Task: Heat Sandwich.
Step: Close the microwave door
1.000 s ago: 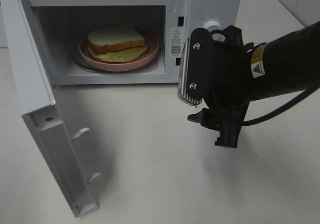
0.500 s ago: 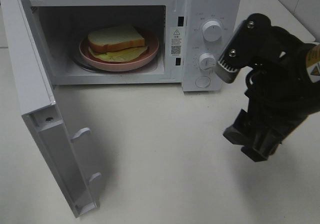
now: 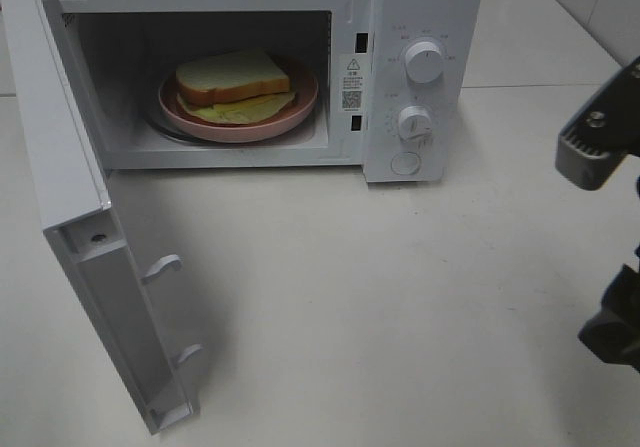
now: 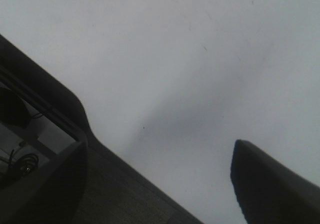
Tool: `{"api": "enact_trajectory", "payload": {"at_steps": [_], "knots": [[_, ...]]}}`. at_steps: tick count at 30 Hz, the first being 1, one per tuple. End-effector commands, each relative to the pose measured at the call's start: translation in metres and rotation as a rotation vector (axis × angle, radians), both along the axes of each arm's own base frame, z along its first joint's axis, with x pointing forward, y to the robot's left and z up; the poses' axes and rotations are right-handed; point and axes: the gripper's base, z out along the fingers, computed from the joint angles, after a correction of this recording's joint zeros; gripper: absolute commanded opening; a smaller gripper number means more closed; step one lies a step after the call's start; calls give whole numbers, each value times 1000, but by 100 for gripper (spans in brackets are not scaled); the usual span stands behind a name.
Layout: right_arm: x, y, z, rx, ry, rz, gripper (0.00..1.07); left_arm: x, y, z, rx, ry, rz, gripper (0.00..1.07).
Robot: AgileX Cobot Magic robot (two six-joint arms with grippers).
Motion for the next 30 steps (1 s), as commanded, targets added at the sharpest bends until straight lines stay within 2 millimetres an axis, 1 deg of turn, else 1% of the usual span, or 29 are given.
{"api": "enact_trajectory", "payload": {"at_steps": [1,4,5,6,8,9,10,11,15,18,20,21,24,30], "knots": [[-10,-8,4,-6,17,-22,76,-3,0,-1,-3,-25,1,98],[-21,-17,11,0,12,-38,76,-3,0,-1,-3,-25,1,98],[-27,-22,15,9,5,-55,76,-3,0,-1,-3,-25,1,98],[-27,-22,15,9,5,-55,76,-3,0,-1,-3,-25,1,98],[-35,-28,19,25,-10,-71,76,-3,0,-1,-3,-25,1,98],[-39,-31,22,38,-24,-76,76,-3,0,-1,-3,-25,1,98],[-47,-38,27,68,-57,-83,76,-3,0,-1,-3,-25,1,98],[-47,-38,27,68,-57,-83,76,-3,0,-1,-3,-25,1,98],[-68,-55,37,157,-158,-93,76,-3,0,-1,-3,-25,1,98],[-74,-60,35,174,-176,-108,76,-3,0,-1,-3,-25,1,98],[-80,-67,24,182,-190,-154,76,-3,0,-1,-3,-25,1,98],[-80,-67,24,182,-190,-154,76,-3,0,-1,-3,-25,1,98],[-86,-75,12,190,-212,-246,76,-3,0,-1,-3,-25,1,98],[-93,-82,5,227,-279,-334,76,-3,0,-1,-3,-25,1,98]]}}
